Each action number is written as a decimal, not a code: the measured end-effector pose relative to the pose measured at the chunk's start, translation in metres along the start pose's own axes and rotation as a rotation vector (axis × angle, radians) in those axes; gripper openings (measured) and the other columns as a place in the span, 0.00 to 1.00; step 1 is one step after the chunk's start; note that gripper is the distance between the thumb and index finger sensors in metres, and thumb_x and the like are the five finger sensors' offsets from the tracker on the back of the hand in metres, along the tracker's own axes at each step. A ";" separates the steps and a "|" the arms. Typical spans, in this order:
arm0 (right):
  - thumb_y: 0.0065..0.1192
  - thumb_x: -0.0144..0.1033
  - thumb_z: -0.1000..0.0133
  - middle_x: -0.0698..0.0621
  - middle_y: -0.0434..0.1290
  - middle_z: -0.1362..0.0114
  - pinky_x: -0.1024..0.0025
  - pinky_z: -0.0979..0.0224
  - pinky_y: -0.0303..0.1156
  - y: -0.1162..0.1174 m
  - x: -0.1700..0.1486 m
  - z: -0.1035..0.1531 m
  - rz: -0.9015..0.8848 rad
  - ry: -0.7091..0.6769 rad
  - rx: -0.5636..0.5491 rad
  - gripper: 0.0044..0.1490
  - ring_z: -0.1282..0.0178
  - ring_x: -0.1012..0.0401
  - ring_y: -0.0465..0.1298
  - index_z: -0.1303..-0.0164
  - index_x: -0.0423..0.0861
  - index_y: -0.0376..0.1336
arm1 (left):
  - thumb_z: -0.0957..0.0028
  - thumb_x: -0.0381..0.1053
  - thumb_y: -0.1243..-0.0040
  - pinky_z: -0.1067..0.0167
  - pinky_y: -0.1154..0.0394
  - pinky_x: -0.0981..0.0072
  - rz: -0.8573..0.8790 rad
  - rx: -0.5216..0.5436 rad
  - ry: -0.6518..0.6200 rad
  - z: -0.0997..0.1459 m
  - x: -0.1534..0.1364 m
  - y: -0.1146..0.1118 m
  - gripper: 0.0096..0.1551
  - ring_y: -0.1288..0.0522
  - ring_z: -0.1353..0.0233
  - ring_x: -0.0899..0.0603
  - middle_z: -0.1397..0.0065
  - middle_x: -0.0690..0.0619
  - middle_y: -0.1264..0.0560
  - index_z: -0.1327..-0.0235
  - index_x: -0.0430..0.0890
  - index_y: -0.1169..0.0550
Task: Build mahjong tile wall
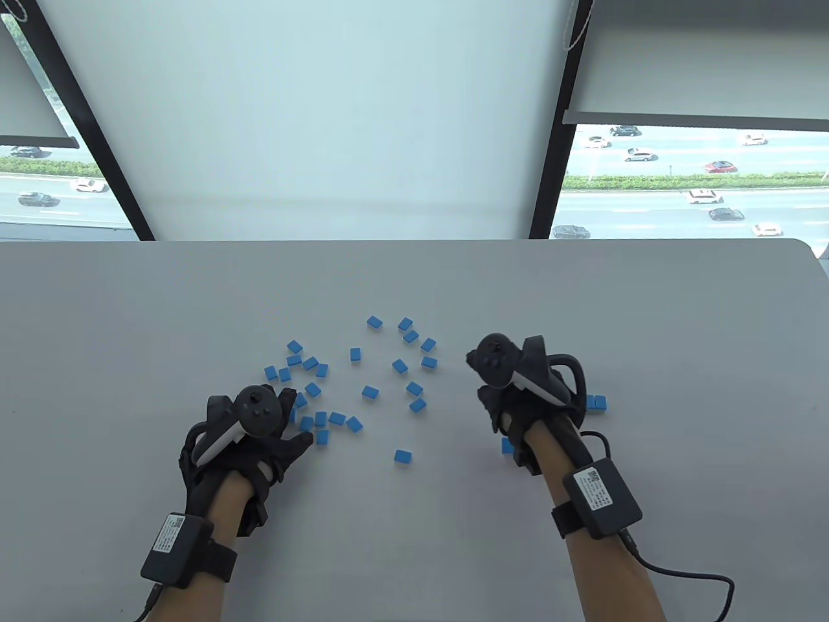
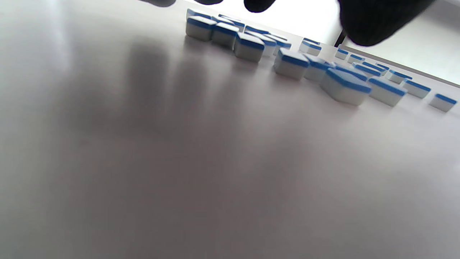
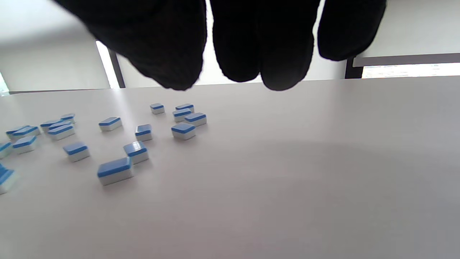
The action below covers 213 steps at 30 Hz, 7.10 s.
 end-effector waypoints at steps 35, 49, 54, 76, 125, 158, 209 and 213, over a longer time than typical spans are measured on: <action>0.73 0.38 0.50 0.56 0.75 0.40 0.51 0.37 0.74 0.055 0.094 0.009 0.138 -0.245 0.102 0.37 0.49 0.54 0.80 0.30 0.53 0.59 | 0.54 0.74 0.50 0.34 0.59 0.21 -0.003 -0.001 0.013 0.001 -0.003 0.000 0.51 0.53 0.18 0.28 0.14 0.48 0.55 0.19 0.57 0.49; 0.72 0.38 0.50 0.55 0.73 0.39 0.50 0.38 0.74 -0.042 -0.078 0.011 -0.040 0.186 -0.197 0.38 0.49 0.53 0.79 0.30 0.53 0.58 | 0.54 0.74 0.50 0.34 0.59 0.21 -0.006 0.005 0.009 0.000 -0.003 0.000 0.51 0.53 0.18 0.28 0.14 0.48 0.55 0.19 0.57 0.49; 0.72 0.37 0.50 0.54 0.73 0.39 0.50 0.38 0.74 -0.043 -0.138 0.019 -0.068 0.346 -0.210 0.38 0.49 0.53 0.79 0.30 0.53 0.58 | 0.54 0.74 0.50 0.34 0.59 0.21 -0.006 0.005 0.009 0.000 -0.003 0.000 0.51 0.53 0.18 0.28 0.14 0.48 0.55 0.19 0.57 0.49; 0.76 0.35 0.51 0.51 0.72 0.34 0.48 0.35 0.72 0.037 -0.222 0.025 -0.050 0.601 0.171 0.36 0.44 0.49 0.78 0.32 0.56 0.62 | 0.54 0.74 0.50 0.34 0.59 0.21 -0.003 0.006 0.010 0.000 -0.003 0.000 0.51 0.53 0.18 0.28 0.14 0.48 0.55 0.19 0.57 0.49; 0.75 0.41 0.53 0.49 0.76 0.39 0.51 0.42 0.77 0.072 0.077 -0.065 0.240 0.253 0.210 0.38 0.52 0.52 0.83 0.33 0.44 0.62 | 0.54 0.74 0.50 0.34 0.59 0.21 0.005 0.028 -0.007 0.000 -0.003 0.004 0.52 0.53 0.18 0.28 0.14 0.48 0.55 0.19 0.57 0.50; 0.72 0.39 0.52 0.54 0.75 0.40 0.54 0.44 0.79 0.024 -0.209 0.056 0.140 0.625 -0.194 0.37 0.54 0.54 0.83 0.31 0.52 0.60 | 0.54 0.74 0.50 0.34 0.59 0.21 0.004 0.016 0.006 -0.002 -0.005 0.002 0.52 0.53 0.18 0.28 0.14 0.48 0.55 0.19 0.57 0.50; 0.74 0.43 0.50 0.57 0.67 0.24 0.48 0.27 0.69 0.030 0.056 -0.066 0.178 0.002 0.087 0.41 0.33 0.51 0.76 0.28 0.68 0.56 | 0.54 0.74 0.50 0.34 0.59 0.21 0.015 0.035 -0.005 0.003 -0.003 0.007 0.52 0.53 0.18 0.28 0.14 0.48 0.55 0.19 0.57 0.50; 0.75 0.42 0.51 0.59 0.69 0.26 0.49 0.28 0.70 0.059 0.071 -0.076 0.255 -0.007 0.141 0.42 0.35 0.52 0.77 0.28 0.69 0.56 | 0.54 0.74 0.50 0.34 0.59 0.21 0.018 0.036 -0.007 0.003 -0.003 0.008 0.52 0.53 0.18 0.28 0.14 0.48 0.55 0.19 0.57 0.50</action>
Point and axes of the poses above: the tracker on the back of each hand, its own x axis roughly to the thumb side, its own z axis roughly from the fingertips to the wrist, y = z × x, the point moved 2 cm from there along -z, roughly from the wrist to the fingertips
